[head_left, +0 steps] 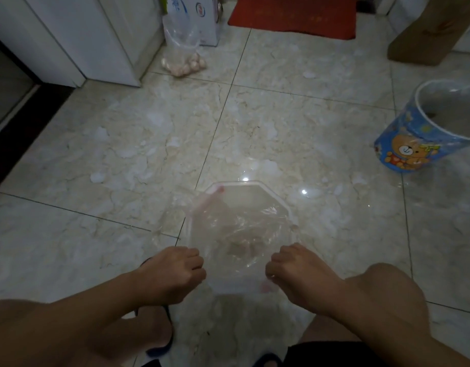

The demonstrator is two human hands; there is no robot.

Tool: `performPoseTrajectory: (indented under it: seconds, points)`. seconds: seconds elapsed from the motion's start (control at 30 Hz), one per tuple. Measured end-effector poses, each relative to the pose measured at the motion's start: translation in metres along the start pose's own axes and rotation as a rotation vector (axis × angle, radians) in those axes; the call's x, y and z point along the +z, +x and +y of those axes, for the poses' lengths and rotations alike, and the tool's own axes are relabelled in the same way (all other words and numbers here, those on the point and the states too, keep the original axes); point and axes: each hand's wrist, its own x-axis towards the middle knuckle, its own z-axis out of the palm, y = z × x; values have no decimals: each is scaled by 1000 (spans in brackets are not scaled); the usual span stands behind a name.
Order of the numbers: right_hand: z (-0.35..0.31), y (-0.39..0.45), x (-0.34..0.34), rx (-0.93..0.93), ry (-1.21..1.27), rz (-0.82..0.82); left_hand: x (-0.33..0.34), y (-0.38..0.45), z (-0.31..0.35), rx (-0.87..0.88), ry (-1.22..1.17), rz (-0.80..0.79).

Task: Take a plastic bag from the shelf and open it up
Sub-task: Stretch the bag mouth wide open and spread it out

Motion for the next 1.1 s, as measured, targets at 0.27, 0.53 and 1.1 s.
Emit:
performPoseTrajectory:
  seconds: [0.27,0.53,1.1]
  points:
    - [9,-34,16,-101,-101,-89,11,-4,4,85,-106,-199]
    - [15,-37,48,-24,-259,-197,43,0,3,75,-14,-394]
    - [62,-17,37,836,715,208,20,-8,-26,-152,-93,188]
